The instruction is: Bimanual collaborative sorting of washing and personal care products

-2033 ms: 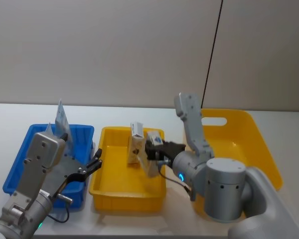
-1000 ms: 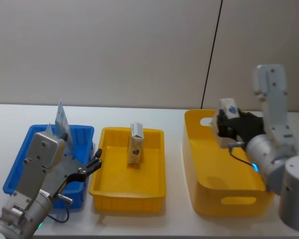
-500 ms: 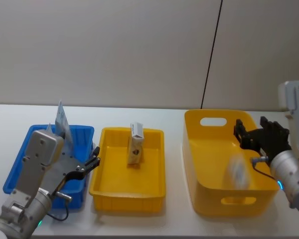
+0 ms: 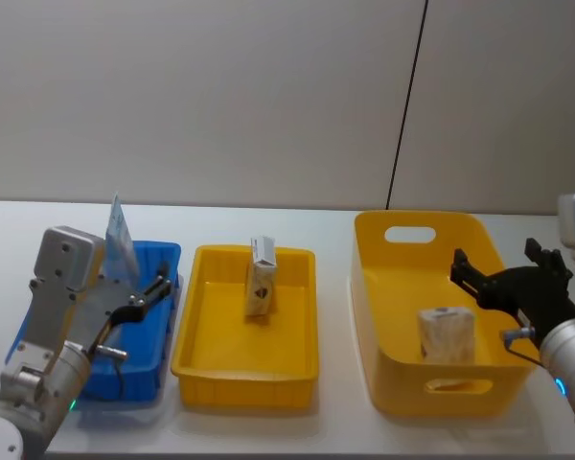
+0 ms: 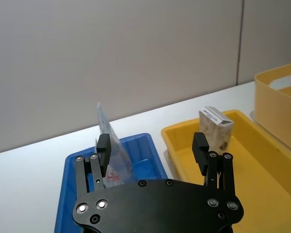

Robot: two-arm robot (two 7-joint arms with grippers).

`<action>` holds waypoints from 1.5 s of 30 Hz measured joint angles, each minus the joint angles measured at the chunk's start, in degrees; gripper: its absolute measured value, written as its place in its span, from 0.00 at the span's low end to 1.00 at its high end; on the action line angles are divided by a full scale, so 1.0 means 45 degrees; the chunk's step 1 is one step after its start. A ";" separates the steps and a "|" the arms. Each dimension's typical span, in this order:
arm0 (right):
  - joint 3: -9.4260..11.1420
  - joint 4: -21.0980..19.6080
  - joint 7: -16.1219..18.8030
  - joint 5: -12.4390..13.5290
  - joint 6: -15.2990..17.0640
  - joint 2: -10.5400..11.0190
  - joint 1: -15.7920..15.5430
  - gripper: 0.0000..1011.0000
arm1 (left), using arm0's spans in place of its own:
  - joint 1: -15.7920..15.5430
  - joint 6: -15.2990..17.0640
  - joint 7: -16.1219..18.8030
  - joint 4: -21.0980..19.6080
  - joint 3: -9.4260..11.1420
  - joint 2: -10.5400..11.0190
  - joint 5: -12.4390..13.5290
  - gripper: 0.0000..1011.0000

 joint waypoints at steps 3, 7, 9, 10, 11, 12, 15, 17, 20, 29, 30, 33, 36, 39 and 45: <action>0.0082 0.0019 0.0129 0.0013 -0.0269 0.0054 -0.0153 0.99 | -0.0125 0.0157 0.0314 0.0171 -0.0144 -0.0213 0.0054 0.99; 0.0175 0.0032 0.0279 0.0026 -0.0568 0.0096 -0.0338 0.99 | -0.0259 0.0313 0.0543 0.0359 -0.0278 -0.0425 0.0082 0.99; 0.0201 0.0033 0.0315 0.0029 -0.0631 0.0103 -0.0387 0.99 | -0.0326 0.0439 0.0655 0.0502 -0.0369 -0.0532 0.0080 0.99; 0.0213 0.0033 0.0341 0.0030 -0.0679 0.0106 -0.0410 0.99 | -0.0376 0.0512 0.0712 0.0587 -0.0422 -0.0605 0.0067 0.99; 0.0224 0.0033 0.0362 0.0030 -0.0720 0.0108 -0.0437 0.99 | -0.0376 0.0512 0.0712 0.0587 -0.0422 -0.0605 0.0067 0.99; 0.0245 0.0034 0.0402 0.0031 -0.0804 0.0113 -0.0474 0.99 | -0.0416 0.0593 0.0768 0.0686 -0.0487 -0.0691 0.0042 0.99; 0.0270 0.0040 0.0499 0.0030 -0.1031 0.0129 -0.0552 0.99 | -0.0482 0.0698 0.0828 0.0841 -0.0584 -0.0818 -0.0024 0.99; 0.0276 0.0047 0.0560 0.0025 -0.1149 0.0146 -0.0586 0.99 | -0.0518 0.0755 0.0849 0.0938 -0.0643 -0.0885 -0.0076 0.99; 0.0271 0.0097 0.0720 -0.0045 -0.1593 0.0214 -0.0675 0.99 | -0.0623 0.0892 0.0898 0.1223 -0.0812 -0.1107 -0.0224 0.99; 0.0142 0.0285 0.1061 -0.0320 -0.2798 0.0393 -0.0833 0.99 | -0.0770 0.1080 0.0938 0.1672 -0.1047 -0.1442 -0.0441 0.99; 0.0112 0.0323 0.1133 -0.0385 -0.3053 0.0420 -0.0855 0.99 | -0.0780 0.1091 0.0945 0.1702 -0.1063 -0.1466 -0.0449 0.99; 0.0049 0.0402 0.1260 -0.0486 -0.3477 0.0476 -0.0901 0.99 | -0.0819 0.1128 0.0995 0.1832 -0.1130 -0.1559 -0.0464 0.99; -0.0011 0.0470 0.1376 -0.0590 -0.3893 0.0520 -0.0945 0.99 | -0.0876 0.1158 0.1072 0.1982 -0.1200 -0.1676 -0.0461 0.99; -0.0038 0.0504 0.1428 -0.0634 -0.4061 0.0537 -0.0962 0.99 | -0.0920 0.1167 0.1114 0.2073 -0.1228 -0.1733 -0.0444 0.99; -0.0091 0.0572 0.1541 -0.0729 -0.4450 0.0580 -0.1002 0.99 | -0.1080 0.1177 0.1155 0.2405 -0.1289 -0.1898 -0.0388 0.99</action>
